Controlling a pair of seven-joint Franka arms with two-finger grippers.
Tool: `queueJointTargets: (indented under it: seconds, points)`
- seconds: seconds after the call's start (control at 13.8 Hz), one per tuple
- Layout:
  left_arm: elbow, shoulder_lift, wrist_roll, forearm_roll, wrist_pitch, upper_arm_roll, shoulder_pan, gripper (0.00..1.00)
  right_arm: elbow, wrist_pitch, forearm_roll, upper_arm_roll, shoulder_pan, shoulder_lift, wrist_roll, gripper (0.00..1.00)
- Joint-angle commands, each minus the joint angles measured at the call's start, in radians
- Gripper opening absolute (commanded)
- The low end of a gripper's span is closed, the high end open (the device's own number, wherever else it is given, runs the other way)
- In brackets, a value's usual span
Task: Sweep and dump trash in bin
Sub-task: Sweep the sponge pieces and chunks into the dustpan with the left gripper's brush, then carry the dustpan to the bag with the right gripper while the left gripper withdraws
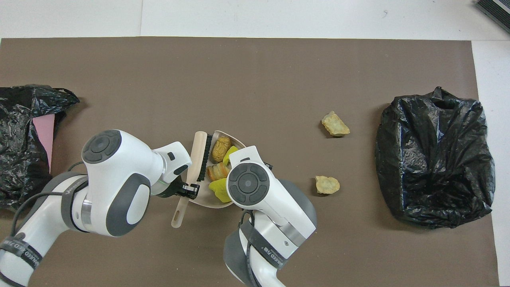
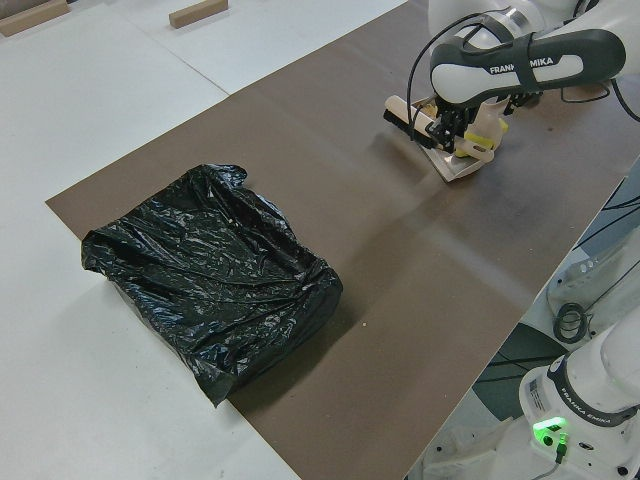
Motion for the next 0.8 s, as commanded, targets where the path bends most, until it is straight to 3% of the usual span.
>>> queueJointTargets:
  seconds: [0.0,0.22,0.51,0.73]
  points:
    - [0.005,-0.033,-0.002,0.078,-0.027,-0.004,0.051,0.0,0.025,0.006,0.008,0.006,-0.026,-0.022,0.002,0.0]
    - [-0.036,-0.073,-0.22,0.185,-0.052,-0.013,0.034,0.0,0.036,-0.001,0.008,0.006,-0.068,-0.068,-0.039,0.0]
    - [-0.196,-0.186,-0.389,0.199,-0.011,-0.017,-0.08,0.0,0.025,-0.076,0.008,0.006,-0.209,-0.166,-0.252,0.0]
    - [-0.261,-0.232,-0.559,0.199,0.01,-0.022,-0.205,0.0,0.016,-0.15,0.008,0.004,-0.333,-0.232,-0.463,0.0]
